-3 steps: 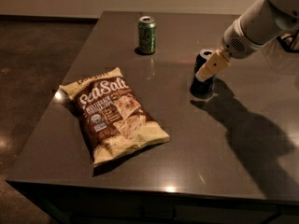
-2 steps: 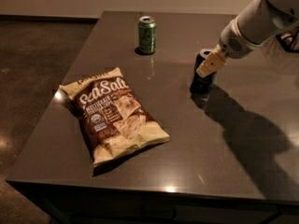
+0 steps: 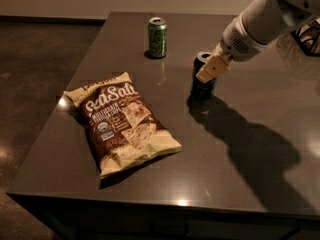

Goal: Move pepsi can near brown chip bag

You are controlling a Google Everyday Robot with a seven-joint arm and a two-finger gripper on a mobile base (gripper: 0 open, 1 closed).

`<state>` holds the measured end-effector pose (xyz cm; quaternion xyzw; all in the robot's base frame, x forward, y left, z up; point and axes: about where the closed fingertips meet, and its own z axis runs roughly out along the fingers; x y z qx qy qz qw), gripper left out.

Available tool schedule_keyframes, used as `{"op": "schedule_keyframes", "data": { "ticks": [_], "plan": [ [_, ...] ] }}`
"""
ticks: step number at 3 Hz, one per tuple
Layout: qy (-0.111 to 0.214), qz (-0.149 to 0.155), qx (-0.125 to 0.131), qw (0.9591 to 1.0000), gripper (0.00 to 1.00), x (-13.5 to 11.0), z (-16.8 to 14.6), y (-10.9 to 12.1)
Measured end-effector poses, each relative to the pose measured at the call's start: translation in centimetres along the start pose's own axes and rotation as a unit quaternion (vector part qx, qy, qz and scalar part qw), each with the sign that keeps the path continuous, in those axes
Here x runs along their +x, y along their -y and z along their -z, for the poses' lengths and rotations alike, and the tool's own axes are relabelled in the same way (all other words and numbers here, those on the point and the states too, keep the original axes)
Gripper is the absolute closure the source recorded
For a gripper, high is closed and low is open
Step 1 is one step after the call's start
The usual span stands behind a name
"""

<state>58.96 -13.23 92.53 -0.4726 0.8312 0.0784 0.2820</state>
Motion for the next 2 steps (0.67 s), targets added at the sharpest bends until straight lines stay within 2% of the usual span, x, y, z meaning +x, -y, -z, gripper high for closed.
{"op": "schedule_keyframes", "data": {
  "ticks": [1,2],
  "plan": [
    [0.005,0.027,-0.033,0.9991,1.0,-1.0,-0.8,-2.9],
    [0.005,0.043,-0.063,0.9971,1.0,-1.4,-1.8,-5.3]
  ]
}}
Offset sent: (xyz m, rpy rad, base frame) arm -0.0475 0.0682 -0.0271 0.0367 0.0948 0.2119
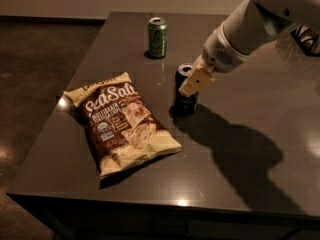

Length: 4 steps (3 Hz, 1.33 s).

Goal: Move pepsi can near brown chip bag

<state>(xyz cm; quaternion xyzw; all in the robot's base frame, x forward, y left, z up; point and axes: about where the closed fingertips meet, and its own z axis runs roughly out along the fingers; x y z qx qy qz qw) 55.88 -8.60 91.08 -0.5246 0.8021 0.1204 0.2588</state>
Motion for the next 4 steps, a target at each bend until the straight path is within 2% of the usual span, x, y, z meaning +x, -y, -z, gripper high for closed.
{"op": "schedule_keyframes", "data": {
  "ticks": [1,2,4],
  "plan": [
    [0.003,0.016,-0.019,0.9997,1.0,-0.7,-0.7,-1.6],
    [0.005,0.028,-0.024,0.9993,0.84,-1.0,-1.0,-2.6],
    [0.005,0.031,-0.025,0.9992,0.37,-1.2,-1.0,-2.9]
  ]
}}
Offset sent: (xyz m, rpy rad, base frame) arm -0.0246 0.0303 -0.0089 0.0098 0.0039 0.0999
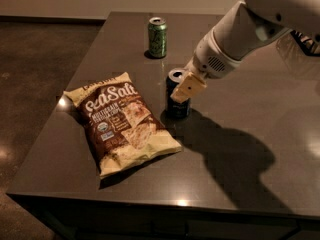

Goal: Move pepsi can near brown chip bag

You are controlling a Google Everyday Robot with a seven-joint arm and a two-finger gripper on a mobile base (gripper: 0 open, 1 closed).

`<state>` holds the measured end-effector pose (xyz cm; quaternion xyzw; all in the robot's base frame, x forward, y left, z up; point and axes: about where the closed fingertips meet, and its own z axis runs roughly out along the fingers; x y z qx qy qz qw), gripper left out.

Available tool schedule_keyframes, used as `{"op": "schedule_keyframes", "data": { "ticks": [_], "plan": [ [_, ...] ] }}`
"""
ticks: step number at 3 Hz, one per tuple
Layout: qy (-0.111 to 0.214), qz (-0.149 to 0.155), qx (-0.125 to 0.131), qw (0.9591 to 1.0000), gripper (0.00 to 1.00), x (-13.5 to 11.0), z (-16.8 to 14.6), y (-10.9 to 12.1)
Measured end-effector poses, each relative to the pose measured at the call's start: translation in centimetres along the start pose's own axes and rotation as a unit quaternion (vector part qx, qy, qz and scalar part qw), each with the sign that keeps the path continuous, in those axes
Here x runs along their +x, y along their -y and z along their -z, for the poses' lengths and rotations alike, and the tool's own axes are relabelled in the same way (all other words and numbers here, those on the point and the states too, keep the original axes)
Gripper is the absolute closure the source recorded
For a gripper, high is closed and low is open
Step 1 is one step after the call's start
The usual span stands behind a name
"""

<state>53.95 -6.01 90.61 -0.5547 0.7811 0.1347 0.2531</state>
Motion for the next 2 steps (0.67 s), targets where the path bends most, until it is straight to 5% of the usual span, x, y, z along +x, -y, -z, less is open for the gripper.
{"op": "schedule_keyframes", "data": {
  "ticks": [1,2],
  "plan": [
    [0.0,0.002,0.0,1.0,0.06,-0.14,0.01,-0.15],
    [0.0,0.003,0.0,1.0,0.0,-0.2,0.01,-0.22]
  ]
}}
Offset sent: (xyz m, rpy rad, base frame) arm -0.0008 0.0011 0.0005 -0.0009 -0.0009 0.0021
